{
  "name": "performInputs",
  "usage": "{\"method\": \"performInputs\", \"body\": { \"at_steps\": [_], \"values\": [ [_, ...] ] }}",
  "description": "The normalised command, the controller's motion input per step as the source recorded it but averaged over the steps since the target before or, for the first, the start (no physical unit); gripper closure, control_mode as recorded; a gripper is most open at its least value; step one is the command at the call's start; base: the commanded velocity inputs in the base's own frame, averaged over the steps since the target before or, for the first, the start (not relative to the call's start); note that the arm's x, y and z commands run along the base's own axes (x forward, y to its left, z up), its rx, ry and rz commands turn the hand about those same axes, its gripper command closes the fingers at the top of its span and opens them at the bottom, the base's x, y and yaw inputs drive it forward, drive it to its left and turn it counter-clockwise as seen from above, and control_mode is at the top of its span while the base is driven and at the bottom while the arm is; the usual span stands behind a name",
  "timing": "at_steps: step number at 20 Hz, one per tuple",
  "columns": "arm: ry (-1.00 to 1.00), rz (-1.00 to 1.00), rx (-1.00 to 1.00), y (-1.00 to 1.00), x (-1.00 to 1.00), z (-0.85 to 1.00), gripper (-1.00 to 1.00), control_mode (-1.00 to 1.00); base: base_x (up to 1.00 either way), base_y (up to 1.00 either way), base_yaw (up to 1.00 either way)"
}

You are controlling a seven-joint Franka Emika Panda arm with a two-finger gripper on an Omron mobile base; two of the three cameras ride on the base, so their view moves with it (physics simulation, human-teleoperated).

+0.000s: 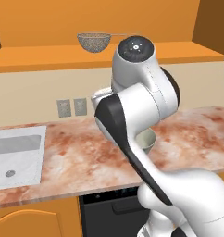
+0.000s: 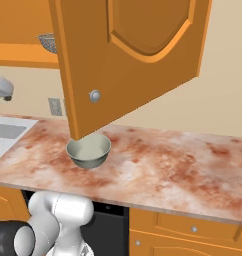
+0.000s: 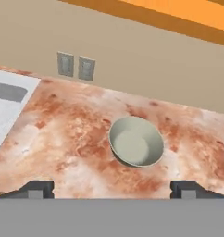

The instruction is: Open the cabinet and setup a tea strainer by placing it in the bowl upright.

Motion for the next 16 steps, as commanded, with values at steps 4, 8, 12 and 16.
{"method": "performInputs", "body": {
  "at_steps": [4, 8, 12, 16],
  "values": [
    [0.06, 0.51, -0.33, -0.10, 0.13, 0.41, -1.00, -1.00, 0.00, 0.00, 0.00],
    [-0.13, 0.60, -0.44, 0.00, 0.13, 0.07, -1.00, -1.00, 0.00, 0.00, 0.00],
    [-0.34, 0.53, -0.43, -0.03, 0.08, 0.07, -1.00, -1.00, 0.00, 0.00, 0.00],
    [-0.07, 0.19, -0.18, -0.02, 0.28, 0.56, -1.00, -1.00, 0.00, 0.00, 0.00]
  ]
}}
